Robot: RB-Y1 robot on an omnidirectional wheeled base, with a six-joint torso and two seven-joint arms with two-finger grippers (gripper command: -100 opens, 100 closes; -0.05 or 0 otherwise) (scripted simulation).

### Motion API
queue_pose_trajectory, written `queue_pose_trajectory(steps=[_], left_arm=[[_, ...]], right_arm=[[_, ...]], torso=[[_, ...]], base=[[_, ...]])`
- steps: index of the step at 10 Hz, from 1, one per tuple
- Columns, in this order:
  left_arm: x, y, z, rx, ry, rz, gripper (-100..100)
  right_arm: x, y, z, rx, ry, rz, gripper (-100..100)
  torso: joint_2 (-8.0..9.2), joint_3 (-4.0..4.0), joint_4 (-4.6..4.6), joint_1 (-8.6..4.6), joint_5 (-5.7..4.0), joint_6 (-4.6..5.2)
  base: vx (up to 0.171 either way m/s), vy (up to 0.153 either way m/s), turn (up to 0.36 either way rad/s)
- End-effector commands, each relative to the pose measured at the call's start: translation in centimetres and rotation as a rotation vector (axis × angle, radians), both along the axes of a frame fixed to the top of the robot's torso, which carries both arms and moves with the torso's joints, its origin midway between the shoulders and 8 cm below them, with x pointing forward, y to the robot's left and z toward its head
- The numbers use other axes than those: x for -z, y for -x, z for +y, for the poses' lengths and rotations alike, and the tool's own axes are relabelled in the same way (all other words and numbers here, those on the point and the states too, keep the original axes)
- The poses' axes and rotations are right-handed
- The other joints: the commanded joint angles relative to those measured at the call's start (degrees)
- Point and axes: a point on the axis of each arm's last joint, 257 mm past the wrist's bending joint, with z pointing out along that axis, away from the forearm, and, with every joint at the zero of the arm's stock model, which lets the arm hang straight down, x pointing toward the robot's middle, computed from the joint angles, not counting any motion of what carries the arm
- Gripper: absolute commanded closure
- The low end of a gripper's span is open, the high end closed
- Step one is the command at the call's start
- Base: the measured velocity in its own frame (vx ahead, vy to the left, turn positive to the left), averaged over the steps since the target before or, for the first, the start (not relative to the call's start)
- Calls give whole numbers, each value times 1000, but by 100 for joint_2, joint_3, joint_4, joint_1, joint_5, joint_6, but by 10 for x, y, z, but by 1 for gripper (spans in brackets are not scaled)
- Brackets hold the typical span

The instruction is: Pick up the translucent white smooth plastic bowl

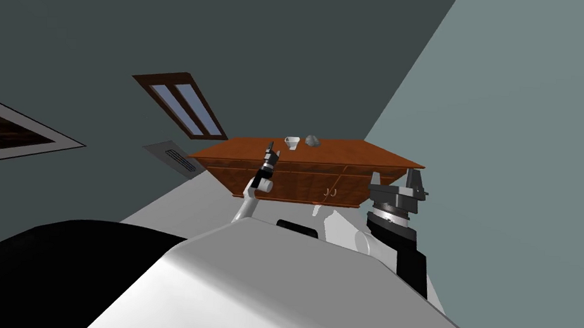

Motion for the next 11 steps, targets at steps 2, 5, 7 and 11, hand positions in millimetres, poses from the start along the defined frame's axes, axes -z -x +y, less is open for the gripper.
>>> queue_pose_trajectory(steps=[2, 5, 7, 11], left_arm=[[6, -27, -4, 11, 5, 60, -100], [0, -51, -11, 27, 8, 94, -100], [11, -71, -13, 31, 12, 155, -100], [-1, -96, -24, 50, 12, 190, -100]], right_arm=[[0, 0, 0, 0, 0, 0, 0], [0, 0, 0, 0, 0, 0, 0], [0, 0, 0, 0, 0, 0, 0], [0, 0, 0, 0, 0, 0, 0]], torso=[[-2, -2, -2, -4, 0, 1], [-22, -14, -6, 7, 2, 1], [-11, -7, -4, 5, 2, 0], [-25, -15, -6, 5, 1, -1]], base=[[-106, -42, -35], [-66, -16, -27], [-101, -22, -34], [-49, -21, -17]])
